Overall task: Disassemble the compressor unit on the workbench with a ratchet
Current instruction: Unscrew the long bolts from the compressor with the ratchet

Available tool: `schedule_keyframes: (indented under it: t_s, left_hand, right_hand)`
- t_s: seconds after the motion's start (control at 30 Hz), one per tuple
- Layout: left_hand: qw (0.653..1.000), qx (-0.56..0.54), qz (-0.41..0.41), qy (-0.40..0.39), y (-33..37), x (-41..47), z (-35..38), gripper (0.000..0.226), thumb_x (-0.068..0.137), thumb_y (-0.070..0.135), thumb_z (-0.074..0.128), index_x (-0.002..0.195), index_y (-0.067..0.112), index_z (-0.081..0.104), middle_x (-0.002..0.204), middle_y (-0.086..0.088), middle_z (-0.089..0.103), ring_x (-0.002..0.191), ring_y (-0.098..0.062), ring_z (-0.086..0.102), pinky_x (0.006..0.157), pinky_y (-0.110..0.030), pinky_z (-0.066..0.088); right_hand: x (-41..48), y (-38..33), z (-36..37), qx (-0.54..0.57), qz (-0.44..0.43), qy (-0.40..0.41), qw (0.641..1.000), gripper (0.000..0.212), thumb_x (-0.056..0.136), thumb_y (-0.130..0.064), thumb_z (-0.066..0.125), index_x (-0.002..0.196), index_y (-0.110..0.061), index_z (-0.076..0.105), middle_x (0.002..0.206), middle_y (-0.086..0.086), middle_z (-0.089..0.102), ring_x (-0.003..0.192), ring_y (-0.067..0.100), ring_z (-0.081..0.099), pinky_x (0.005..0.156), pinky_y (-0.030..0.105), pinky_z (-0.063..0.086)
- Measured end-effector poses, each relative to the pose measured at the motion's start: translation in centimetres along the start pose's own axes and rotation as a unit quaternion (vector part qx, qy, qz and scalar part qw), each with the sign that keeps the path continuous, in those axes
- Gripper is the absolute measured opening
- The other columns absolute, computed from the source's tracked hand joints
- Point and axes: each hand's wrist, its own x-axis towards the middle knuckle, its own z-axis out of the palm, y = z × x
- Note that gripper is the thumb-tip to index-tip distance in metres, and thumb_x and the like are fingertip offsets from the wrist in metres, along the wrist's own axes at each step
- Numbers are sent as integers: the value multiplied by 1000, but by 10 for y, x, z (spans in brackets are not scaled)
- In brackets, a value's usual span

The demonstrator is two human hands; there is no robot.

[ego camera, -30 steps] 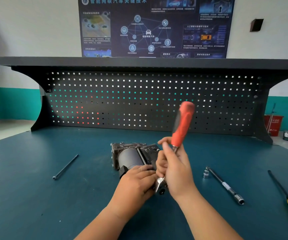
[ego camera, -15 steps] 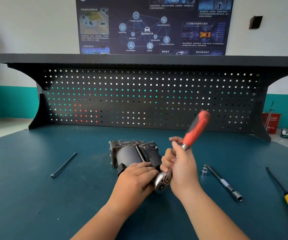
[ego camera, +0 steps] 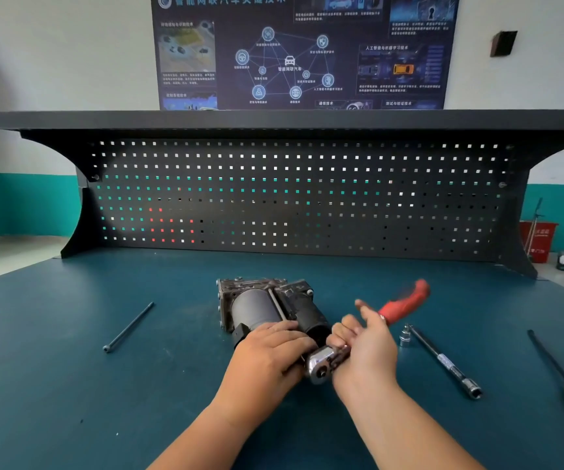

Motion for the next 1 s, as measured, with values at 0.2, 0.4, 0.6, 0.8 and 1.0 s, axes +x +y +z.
schedule_keyframes:
  t_s: [0.2, 0.4, 0.6, 0.8, 1.0]
  left_hand:
    - [1000, -3, -11, -3, 0, -1, 1, 17, 67, 15, 64, 80, 12, 74, 83, 7, 72, 92, -13, 64, 82, -24, 48]
    - [1000, 3, 11, 13, 0, 0, 2, 11, 64, 5, 59, 67, 8, 69, 75, 1, 68, 80, -13, 59, 70, -24, 50]
    - [999, -20, 21, 28, -1, 1, -1, 10, 52, -1, 69, 56, 7, 65, 64, 2, 64, 69, -10, 51, 67, -6, 39]
    - [1000, 10, 6, -15, -2, 1, 0, 20, 60, 7, 69, 77, 13, 76, 80, 7, 72, 87, -15, 69, 86, -22, 45]
    - [1000, -11, -20, -14, 1, 1, -2, 25, 69, 18, 53, 80, 13, 75, 82, 8, 72, 90, -12, 64, 89, -19, 43]
  right_hand:
    - [4, 1, 4, -58, -33, -77, 995, 24, 95, -2, 33, 80, -16, 46, 40, -8, 26, 31, 5, 22, 32, 13, 23]
    - [-9, 1, 6, -313, -122, -372, 865, 15, 97, -4, 38, 93, -16, 46, 48, -13, 34, 40, 2, 28, 42, 14, 28]
    - [-17, 7, 10, -413, -205, -405, 789, 6, 92, -20, 45, 92, -23, 50, 51, -17, 43, 46, 0, 35, 51, 11, 30]
    - [-9, 4, 3, -103, -91, -127, 982, 22, 98, -7, 37, 81, -16, 46, 42, -10, 27, 33, 4, 22, 33, 15, 23]
    - [3, 5, -2, 22, 12, 20, 999, 19, 97, -15, 40, 79, -18, 45, 39, -10, 25, 28, 4, 22, 31, 11, 22]
